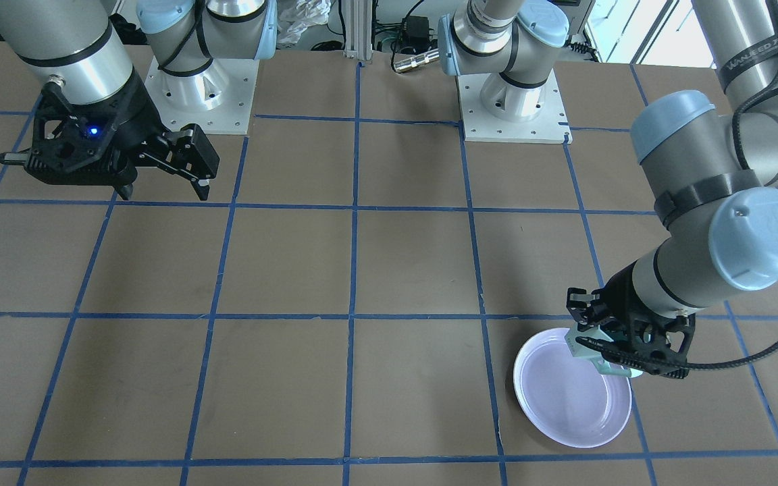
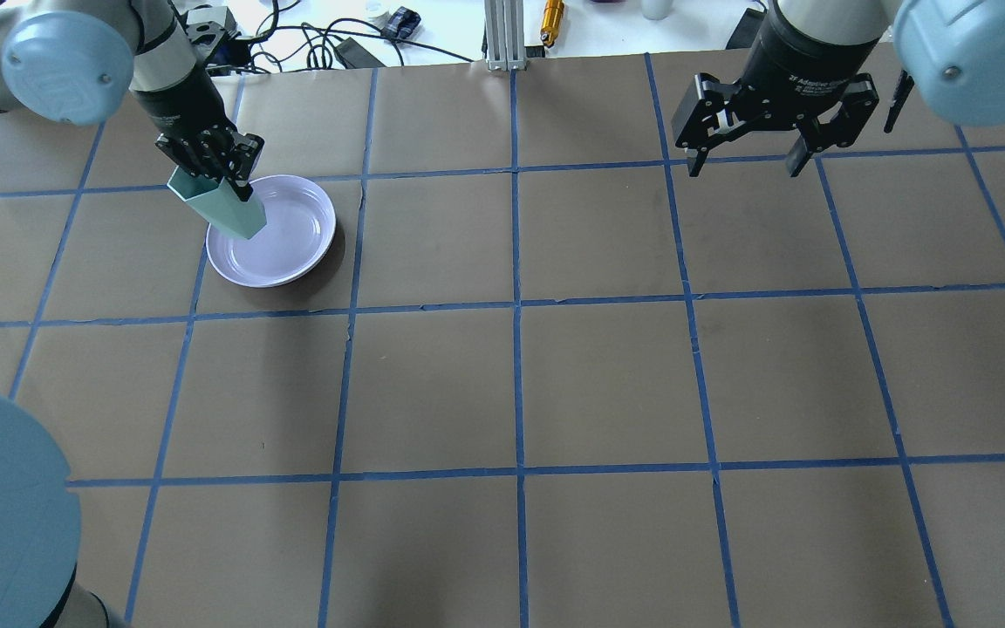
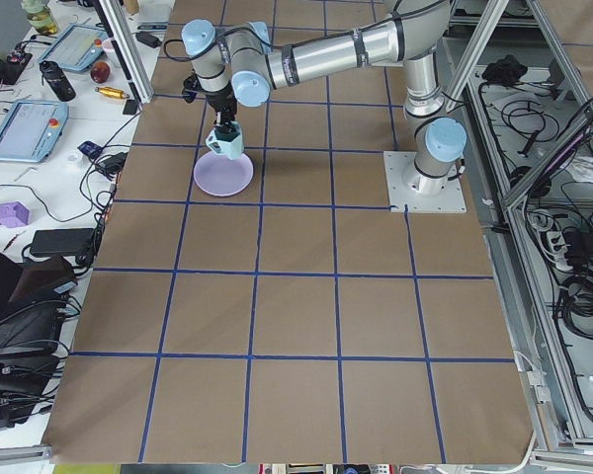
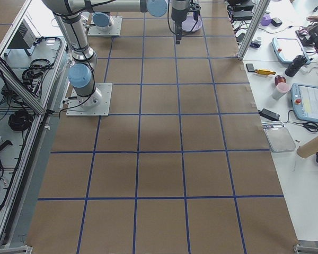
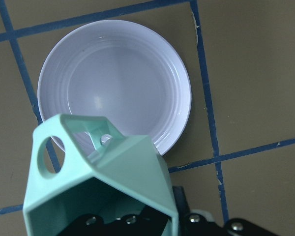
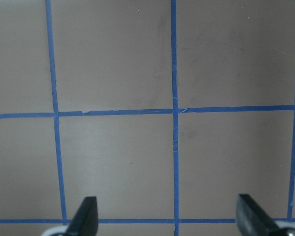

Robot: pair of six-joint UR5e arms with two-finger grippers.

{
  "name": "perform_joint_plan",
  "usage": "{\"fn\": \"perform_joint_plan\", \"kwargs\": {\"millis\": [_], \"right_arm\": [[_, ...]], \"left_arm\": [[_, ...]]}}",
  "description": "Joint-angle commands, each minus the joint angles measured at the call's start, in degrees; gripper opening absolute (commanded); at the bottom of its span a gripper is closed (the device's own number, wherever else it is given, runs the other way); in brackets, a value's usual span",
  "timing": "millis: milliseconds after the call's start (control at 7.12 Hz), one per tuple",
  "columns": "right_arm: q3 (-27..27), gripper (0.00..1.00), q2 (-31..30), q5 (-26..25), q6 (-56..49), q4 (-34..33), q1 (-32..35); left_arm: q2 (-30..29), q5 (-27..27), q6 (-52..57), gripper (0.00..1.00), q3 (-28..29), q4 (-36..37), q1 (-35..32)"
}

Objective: Flip cup and place on plate
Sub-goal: 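Carry the upright mug over the white plate with the left gripper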

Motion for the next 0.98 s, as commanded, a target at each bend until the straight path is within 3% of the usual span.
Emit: {"fn": "perform_joint_plan", "kwargs": {"millis": [0, 843], "right_arm": [[0.00, 1.00, 0.00, 0.00, 0.00, 0.00, 0.00], [0.00, 1.00, 0.00, 0.00, 0.00, 0.00, 0.00]], "left_arm": [[-0.12, 3.79, 4.48, 0.00, -3.69, 7.76, -1.92], [-3.55, 3.70, 11.44, 0.00, -6.42, 14.89, -2.46]]}}
